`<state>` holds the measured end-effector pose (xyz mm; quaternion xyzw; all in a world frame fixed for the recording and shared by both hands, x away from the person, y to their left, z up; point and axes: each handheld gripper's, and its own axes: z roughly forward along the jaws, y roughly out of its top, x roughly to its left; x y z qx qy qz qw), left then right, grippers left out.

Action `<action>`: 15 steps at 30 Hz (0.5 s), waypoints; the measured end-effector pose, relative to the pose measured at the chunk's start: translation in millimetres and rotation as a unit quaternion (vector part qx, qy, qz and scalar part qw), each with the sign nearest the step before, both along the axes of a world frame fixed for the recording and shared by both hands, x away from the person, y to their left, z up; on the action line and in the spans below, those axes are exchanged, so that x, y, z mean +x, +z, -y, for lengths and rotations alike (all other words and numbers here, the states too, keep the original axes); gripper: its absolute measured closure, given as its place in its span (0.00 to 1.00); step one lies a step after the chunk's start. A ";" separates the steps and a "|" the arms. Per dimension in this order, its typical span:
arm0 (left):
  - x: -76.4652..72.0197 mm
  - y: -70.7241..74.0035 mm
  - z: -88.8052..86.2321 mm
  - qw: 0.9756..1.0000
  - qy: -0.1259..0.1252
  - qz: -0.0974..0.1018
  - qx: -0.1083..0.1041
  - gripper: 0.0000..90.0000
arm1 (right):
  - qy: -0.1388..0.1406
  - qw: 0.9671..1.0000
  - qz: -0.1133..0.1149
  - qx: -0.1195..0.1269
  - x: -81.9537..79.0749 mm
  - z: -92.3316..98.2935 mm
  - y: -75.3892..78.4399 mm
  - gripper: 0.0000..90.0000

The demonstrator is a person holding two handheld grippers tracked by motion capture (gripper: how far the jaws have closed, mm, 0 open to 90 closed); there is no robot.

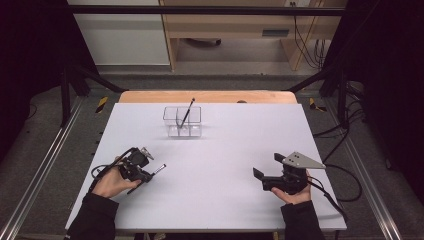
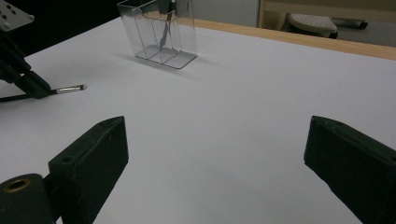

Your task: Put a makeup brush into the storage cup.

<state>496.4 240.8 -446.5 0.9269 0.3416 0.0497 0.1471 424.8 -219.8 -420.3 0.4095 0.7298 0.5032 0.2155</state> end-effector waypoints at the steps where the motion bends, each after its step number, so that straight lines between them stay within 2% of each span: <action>1: -0.3 0.1 0.8 1.000 0.000 0.000 0.002 0.92 | 0.000 1.000 0.000 0.000 0.0 -0.1 -0.1 0.08; 5: -1.7 0.1 3.4 1.000 -0.001 0.005 0.010 0.93 | 0.000 1.000 -0.002 0.001 -0.1 -0.7 -0.1 0.08; 15: -2.9 0.4 2.6 1.000 -0.011 0.011 0.009 0.93 | 0.001 1.000 -0.003 0.000 0.1 -1.4 -0.5 0.08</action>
